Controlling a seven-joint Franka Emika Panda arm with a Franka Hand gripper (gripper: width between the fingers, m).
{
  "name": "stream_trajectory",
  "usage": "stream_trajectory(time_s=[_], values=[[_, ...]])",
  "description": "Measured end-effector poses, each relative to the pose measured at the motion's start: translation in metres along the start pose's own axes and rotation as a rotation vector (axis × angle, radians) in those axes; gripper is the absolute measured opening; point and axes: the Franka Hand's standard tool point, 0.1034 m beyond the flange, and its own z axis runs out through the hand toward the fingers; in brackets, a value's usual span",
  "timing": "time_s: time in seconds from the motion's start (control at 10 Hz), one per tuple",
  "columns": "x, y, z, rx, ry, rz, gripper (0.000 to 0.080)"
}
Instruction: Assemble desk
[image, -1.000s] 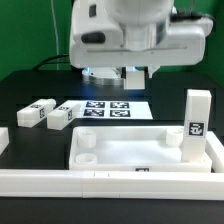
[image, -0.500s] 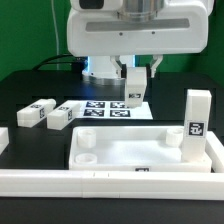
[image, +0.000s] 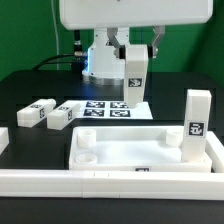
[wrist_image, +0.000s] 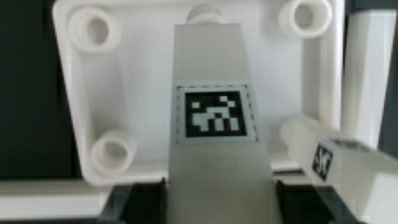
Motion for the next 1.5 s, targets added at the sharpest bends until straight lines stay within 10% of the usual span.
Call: stream_trajectory(time_s=[0.6,1.5], values=[[0.016,0.014,0.002,-0.052,0.359,-0.016,0.0290],[0.038,0.053,0.004,-0.087,0.350,-0.113,0.0290]])
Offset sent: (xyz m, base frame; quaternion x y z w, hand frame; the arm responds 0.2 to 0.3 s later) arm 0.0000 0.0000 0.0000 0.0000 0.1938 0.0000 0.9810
